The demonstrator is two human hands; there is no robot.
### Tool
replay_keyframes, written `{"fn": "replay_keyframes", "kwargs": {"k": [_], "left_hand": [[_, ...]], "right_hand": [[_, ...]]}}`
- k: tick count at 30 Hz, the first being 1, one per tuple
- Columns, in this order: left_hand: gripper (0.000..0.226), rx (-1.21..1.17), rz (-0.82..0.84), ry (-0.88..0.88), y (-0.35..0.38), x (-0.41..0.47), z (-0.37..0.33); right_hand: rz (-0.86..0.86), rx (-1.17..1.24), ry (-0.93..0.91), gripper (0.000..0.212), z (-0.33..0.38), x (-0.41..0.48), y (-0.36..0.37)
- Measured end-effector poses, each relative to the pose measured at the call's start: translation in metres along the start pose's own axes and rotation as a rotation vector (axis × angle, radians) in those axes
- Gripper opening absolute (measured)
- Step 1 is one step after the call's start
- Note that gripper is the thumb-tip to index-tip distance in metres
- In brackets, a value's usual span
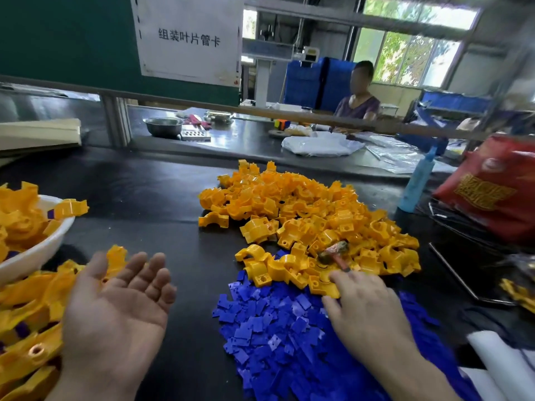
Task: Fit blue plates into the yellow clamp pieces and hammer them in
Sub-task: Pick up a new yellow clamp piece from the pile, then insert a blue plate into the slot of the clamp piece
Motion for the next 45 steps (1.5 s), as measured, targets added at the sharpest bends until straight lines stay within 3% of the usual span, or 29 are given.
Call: {"fn": "replay_keyframes", "kwargs": {"k": [3,8,17,22,25,29,35,40,45], "left_hand": [[0.044,0.106,0.032,-0.031,0.014,-0.006,0.011],[0.042,0.189,-0.042,-0.13,0.026,-0.009,0.02],[0.04,0.324,0.042,-0.246,0.028,-0.014,0.031],[0.023,0.574,0.062,-0.232,0.032,-0.019,0.04],[0.019,0.673,0.058,-0.246,0.033,-0.021,0.045],[0.015,0.762,0.063,-0.247,0.036,-0.025,0.047],[0.013,0.833,0.093,-0.251,0.039,-0.03,0.05],[0.012,0.879,0.127,-0.245,0.04,-0.033,0.052],[0.01,0.931,0.151,-0.233,0.039,-0.036,0.055]], "right_hand": [[-0.015,-0.029,-0.198,0.051,0.032,0.036,0.007],[0.258,-0.161,-0.222,0.07,0.057,0.082,0.027],[-0.128,-0.049,-0.356,0.048,0.039,0.062,0.033],[-0.246,0.08,-0.301,0.03,0.023,0.052,0.02],[-0.219,0.167,-0.26,0.028,0.013,0.048,0.016],[-0.145,0.228,-0.211,0.011,0.004,0.046,0.015],[0.016,0.379,-0.083,0.027,-0.005,0.052,0.011],[-0.069,0.277,-0.132,0.005,-0.005,0.043,0.005],[-0.083,0.201,-0.093,0.012,-0.008,0.035,0.002]]}}
Point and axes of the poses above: each hand's wrist, its own x-axis towards the middle knuckle, its own y-axis out of the palm, z = x × y, the point moved 1 cm from there along x, towards the middle knuckle, and after that the axes turned 8 degrees about z, right-handed, at the moved point
